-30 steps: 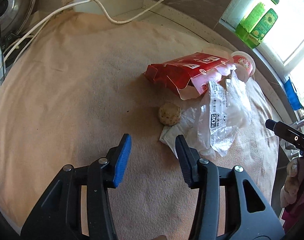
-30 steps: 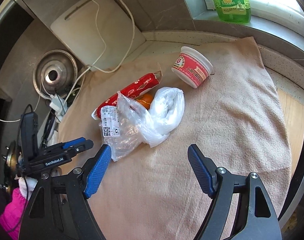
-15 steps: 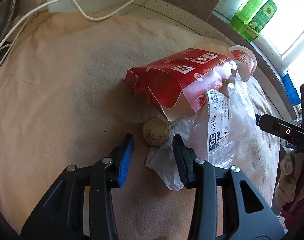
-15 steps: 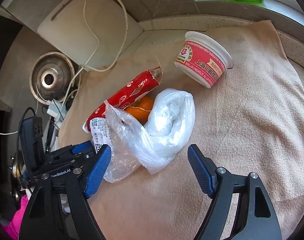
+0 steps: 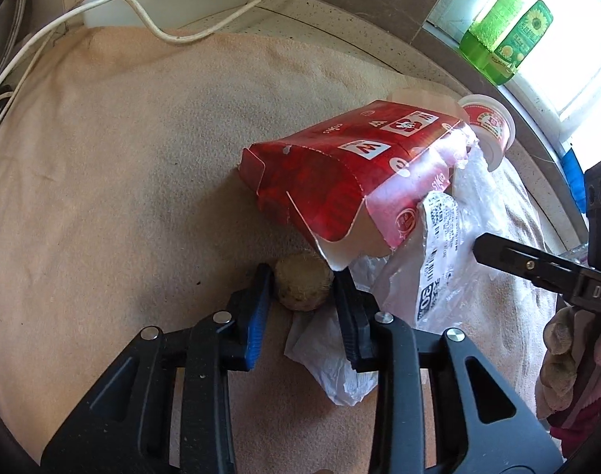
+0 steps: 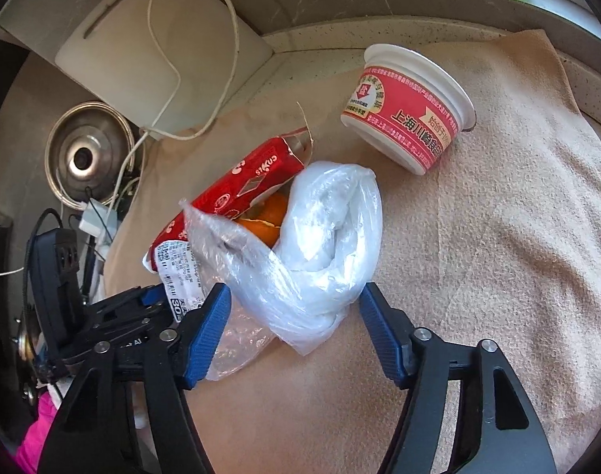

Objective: Collect trash
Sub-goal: 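Grasp the round beige bun with the left tool while the right tool grasps the clear plastic bag, then carry the bun and plastic bag down over the blue basket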

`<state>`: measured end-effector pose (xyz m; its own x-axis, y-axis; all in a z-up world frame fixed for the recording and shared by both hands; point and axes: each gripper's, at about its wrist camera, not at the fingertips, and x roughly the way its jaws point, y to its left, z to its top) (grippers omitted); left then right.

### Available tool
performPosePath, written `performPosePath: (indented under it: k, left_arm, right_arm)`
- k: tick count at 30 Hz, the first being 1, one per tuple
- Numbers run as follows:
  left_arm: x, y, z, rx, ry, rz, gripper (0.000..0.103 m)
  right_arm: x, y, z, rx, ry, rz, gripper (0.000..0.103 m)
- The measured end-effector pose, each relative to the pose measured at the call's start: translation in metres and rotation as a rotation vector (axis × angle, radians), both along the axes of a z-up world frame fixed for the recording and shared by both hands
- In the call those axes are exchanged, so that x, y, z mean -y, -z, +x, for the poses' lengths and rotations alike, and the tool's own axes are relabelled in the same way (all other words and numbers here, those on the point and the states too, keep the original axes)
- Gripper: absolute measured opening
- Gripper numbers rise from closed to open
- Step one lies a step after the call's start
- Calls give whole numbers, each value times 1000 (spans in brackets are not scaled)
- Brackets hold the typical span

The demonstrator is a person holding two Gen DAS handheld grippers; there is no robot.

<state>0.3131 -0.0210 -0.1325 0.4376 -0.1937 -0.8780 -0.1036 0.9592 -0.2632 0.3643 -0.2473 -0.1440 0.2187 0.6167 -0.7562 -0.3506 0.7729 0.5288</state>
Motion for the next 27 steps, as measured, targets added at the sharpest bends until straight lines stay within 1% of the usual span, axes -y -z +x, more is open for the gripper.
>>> performPosePath:
  k: [1, 3, 6, 8, 17, 27]
  left_arm:
    - [0, 0, 0, 3, -2, 1, 32]
    - [2, 0, -1, 9, -6, 5, 32]
    - [3, -2, -4, 14, -10, 12, 31]
    - [2, -5, -7, 21, -15, 12, 31]
    - [-10, -20, -32, 55, -24, 26, 31]
    - [-25, -34, -69, 91, -46, 12, 31]
  right_arm:
    - [0, 0, 0, 4, 5, -4, 56]
    - [1, 0, 1, 6, 13, -8, 42]
    - [4, 0, 1, 8, 24, -1, 32]
    - [6, -2, 0, 16, 32, 1, 28]
    - [22, -11, -11, 38, 58, 17, 21]
    - [53, -37, -38, 92, 126, 47, 17]
